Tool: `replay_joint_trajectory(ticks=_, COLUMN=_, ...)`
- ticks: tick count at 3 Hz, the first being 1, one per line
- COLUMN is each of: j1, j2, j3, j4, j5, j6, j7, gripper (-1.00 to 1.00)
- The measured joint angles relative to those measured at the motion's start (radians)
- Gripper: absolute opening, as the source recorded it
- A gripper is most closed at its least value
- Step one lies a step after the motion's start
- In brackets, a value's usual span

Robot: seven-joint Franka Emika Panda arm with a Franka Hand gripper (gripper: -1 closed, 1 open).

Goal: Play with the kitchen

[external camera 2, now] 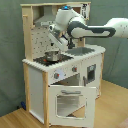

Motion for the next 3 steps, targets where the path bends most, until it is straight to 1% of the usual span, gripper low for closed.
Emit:
replay_joint_trajectory(ticks=1, j1=0.018, j2=-0.005, j3=0.000, j4=0.009, j5=-0.095, j6=-0.001, j7=-0.026, gripper=1.00)
replay_joint_trajectory(ticks=2, j1=0.056, j2=-0.005, j3=0.000, j4=0.025, j5=-0.193, j6=-0.010, j7=-0.021, gripper=1.00)
replay_joint_trajectory(ticks=3, j1=0.101, j2=-0.008, j3=0.000, j4=0.025, j5=-0.294, j6=-0.020, j7=-0.016, gripper=1.00)
